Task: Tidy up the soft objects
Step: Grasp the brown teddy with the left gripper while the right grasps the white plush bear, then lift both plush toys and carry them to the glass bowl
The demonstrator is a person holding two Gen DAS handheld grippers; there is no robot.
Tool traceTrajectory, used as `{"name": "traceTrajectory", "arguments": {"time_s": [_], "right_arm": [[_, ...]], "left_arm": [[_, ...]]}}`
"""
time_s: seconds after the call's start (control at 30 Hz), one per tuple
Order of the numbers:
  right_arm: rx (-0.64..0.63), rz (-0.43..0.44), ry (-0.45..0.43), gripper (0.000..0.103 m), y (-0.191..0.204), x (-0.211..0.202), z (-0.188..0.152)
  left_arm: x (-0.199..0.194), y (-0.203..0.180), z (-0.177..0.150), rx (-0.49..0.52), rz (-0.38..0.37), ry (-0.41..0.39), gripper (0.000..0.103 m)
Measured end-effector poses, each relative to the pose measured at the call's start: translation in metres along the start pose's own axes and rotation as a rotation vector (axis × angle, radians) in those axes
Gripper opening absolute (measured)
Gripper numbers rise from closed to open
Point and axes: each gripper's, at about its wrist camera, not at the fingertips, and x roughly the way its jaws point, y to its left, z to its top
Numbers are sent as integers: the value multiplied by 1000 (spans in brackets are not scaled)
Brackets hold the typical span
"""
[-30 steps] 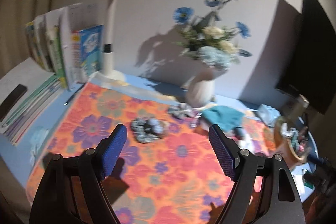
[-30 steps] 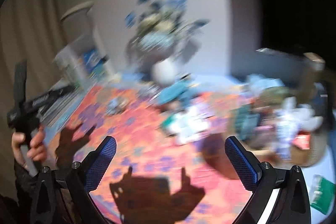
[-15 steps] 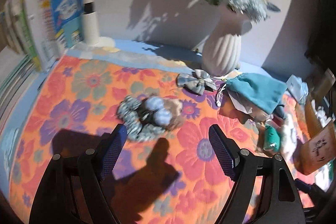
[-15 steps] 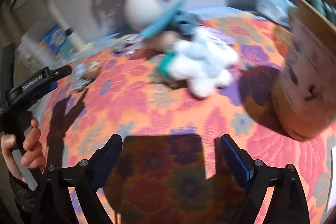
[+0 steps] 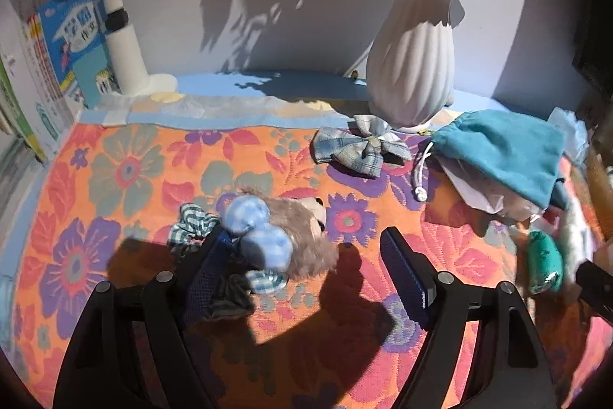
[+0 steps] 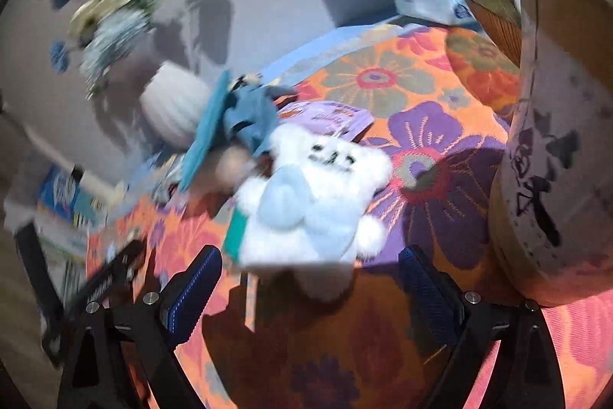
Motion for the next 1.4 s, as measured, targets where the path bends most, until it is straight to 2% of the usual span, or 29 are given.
{"name": "traceTrajectory", "arguments": {"time_s": [0.23,0.27,0.3,0.33,0.37,0.43,0.5,0.63,0.77,0.93,1.1,1.17,1.33,1.4], "right_arm": [[26,-51,-62,100,8,14,11],[16,-55,-62,99,10,16,12],[7,-63,-59,95,10,17,13],[-3,-76,-62,78,11,16,12],[-16,-91,-66,69,12,15,11],[-29,-84,-69,62,11,13,10],[-39,-78,-80,58,10,9,7],[-95,-42,-123,57,15,-14,-4],[-183,29,-126,57,16,-48,-23],[-308,84,-68,57,7,-79,-49],[-394,42,-41,58,-4,-93,-72],[-377,41,-33,58,-11,-97,-75],[-310,-65,-45,58,-31,-113,-70],[-285,-70,-36,58,-42,-120,-66]], "left_arm": [[4,1,-2,-13,-22,14,78],[4,1,-2,-11,-27,9,67],[5,1,-3,-8,-26,7,51],[5,1,-3,-7,-16,9,46],[6,1,-3,-10,-10,8,37],[3,4,-3,-26,-37,-7,36],[-11,8,-5,-47,-72,-58,35],[-43,6,-13,-63,-133,-107,35],[-75,-15,-33,-26,-194,-115,35],[-99,-46,-65,14,-294,-104,35],[-113,-73,-91,60,-356,-79,35],[-118,-80,-96,71,-381,-75,35],[-144,-103,-110,120,-482,-95,35],[-152,-113,-114,145,-535,-101,35]]}}
